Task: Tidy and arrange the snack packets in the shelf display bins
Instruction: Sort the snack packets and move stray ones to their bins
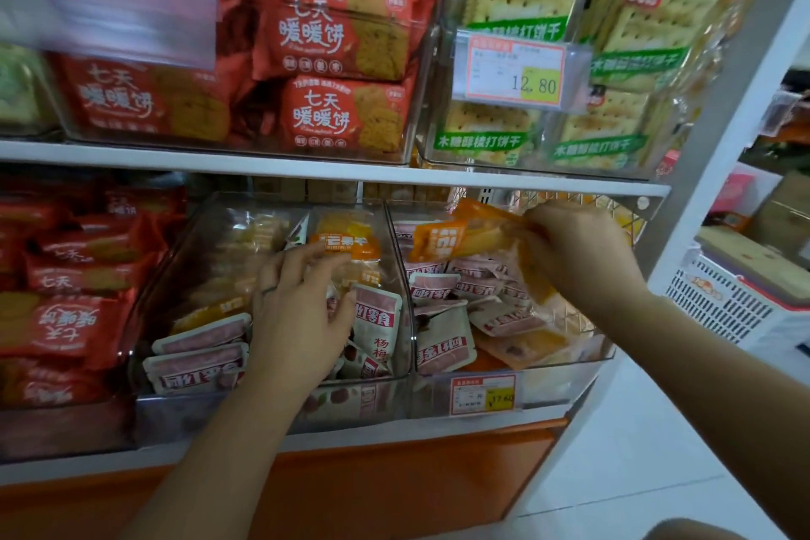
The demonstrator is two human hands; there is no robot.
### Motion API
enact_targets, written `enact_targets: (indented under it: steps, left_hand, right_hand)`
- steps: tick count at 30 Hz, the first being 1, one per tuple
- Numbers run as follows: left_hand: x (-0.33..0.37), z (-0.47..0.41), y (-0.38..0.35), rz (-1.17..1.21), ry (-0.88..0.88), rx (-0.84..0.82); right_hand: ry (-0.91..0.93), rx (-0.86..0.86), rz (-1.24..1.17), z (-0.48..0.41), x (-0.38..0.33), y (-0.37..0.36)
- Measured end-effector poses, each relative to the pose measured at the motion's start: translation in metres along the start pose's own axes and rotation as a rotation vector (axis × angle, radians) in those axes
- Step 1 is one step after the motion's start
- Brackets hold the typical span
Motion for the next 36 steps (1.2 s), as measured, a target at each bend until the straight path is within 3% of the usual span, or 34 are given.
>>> enact_targets:
  steps: [6, 15, 19, 25, 30, 33, 36]
  left_hand:
    - [0.024, 0.025, 0.02, 0.183, -0.113, -0.185]
    - [-0.017, -0.006, 0.083, 0.468, -0.028, 0.093]
    - [-0.033, -0.019, 0.091, 0.306, -0.064, 0.231]
    - [-0.066, -0.033, 0.083, 0.03, -0.066, 0.349]
    - [-0.063, -0.043, 0.058, -0.332, -0.038, 0.2]
    - [-0.068, -0.046, 0.048, -0.437, -0.018, 0.122]
    - [-0.068, -0.046, 0.04, -0.488, -0.071, 0.117]
  right_hand:
    - [0.231, 0.119, -0.101, -0.02, -0.078, -0.001]
    - [0.457, 0.307, -0.162, -0.061, -0.136, -0.017]
    - [0.608, 0.271, -0.163, -0.075, -0.146, -0.043]
    - [0.489, -0.078, -0.176, -0.075, -0.133, -0.095]
    - [0.333, -0.389, -0.396, -0.065, -0.122, -0.117]
    - [0.208, -0.325, -0.468, -0.075, -0.116, -0.112]
    - [0.187, -0.313, -0.377, -0.082, -0.112, -0.116]
Point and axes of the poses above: each hand's wrist, its own z-axis away from the middle knuckle, its own y-axis out of the back of the hand, x = y × z, the point moved 7 cm from there along -z, towards the middle knuckle, and after that the axes turned 15 degrees about y, right-handed, at the moved point
